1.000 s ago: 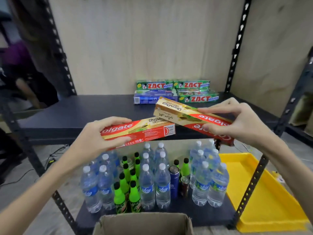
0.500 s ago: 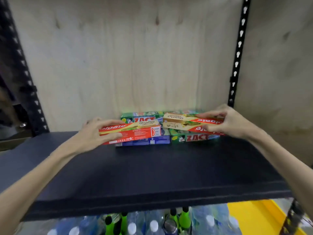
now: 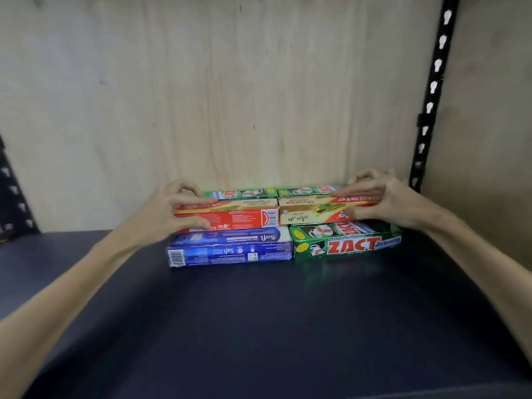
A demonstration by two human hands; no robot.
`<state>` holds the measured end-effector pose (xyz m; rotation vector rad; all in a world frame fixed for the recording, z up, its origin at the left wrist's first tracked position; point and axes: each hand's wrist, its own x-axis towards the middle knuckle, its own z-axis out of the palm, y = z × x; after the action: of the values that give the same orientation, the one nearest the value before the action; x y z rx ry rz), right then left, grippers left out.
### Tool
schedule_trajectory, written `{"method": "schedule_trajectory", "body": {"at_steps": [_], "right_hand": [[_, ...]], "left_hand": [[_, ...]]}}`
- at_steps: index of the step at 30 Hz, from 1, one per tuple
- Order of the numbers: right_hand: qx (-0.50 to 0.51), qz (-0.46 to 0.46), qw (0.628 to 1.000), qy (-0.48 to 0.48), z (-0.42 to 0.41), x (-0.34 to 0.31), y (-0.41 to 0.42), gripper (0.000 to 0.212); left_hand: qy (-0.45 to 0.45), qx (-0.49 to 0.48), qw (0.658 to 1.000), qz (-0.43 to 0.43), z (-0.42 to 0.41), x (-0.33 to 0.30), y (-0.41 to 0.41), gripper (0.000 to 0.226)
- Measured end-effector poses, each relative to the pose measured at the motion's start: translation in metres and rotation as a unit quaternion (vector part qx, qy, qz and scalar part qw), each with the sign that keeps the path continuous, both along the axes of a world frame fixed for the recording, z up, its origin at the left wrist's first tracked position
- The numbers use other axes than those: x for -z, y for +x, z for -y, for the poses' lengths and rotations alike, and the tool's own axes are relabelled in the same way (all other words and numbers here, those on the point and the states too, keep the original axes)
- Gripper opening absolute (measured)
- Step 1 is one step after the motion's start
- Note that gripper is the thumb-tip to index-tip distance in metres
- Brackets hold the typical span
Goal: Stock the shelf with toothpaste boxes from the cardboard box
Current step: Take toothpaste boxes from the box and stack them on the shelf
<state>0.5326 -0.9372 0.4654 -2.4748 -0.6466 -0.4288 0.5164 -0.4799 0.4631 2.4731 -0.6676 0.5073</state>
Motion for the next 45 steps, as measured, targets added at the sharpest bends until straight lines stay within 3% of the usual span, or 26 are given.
{"method": "schedule_trajectory", "body": {"at_steps": [10,16,20,24,31,35,40,45], "right_hand": [[0.044,0.044,0.998,0.013,-0.005,0.006,-0.009,0.039],[0.082,0.067,0.994,-0.006,-0.018,0.015,-0.030,0.051],[0.099,0.097,0.987,0.085,-0.036,0.024,-0.067,0.054],[0.050,0.065,0.977,0.199,-0.075,0.039,-0.132,0.057],[-0.007,0.076,0.953,0.293,-0.135,0.056,-0.248,0.044],[-0.022,0.058,0.950,0.305,-0.165,0.097,-0.303,0.042],[0.007,-0.011,0.953,0.304,-0.195,0.200,-0.356,0.045],[0.051,-0.142,0.950,0.273,-0.216,0.331,-0.392,0.056]], "left_hand": [[-0.039,-0.089,0.995,0.035,0.013,0.011,-0.003,0.056],[-0.104,-0.131,0.984,0.055,0.023,0.018,-0.027,0.071],[-0.174,-0.168,0.966,0.090,0.033,0.022,-0.064,0.066],[-0.218,-0.105,0.969,0.059,0.052,0.036,-0.118,0.061],[-0.280,-0.063,0.956,0.058,0.098,0.056,-0.241,0.048],[-0.250,-0.106,0.960,0.067,0.111,0.104,-0.310,0.060],[-0.283,-0.145,0.948,0.018,0.091,0.188,-0.365,0.052],[-0.265,-0.220,0.927,-0.149,0.059,0.328,-0.407,0.055]]}}
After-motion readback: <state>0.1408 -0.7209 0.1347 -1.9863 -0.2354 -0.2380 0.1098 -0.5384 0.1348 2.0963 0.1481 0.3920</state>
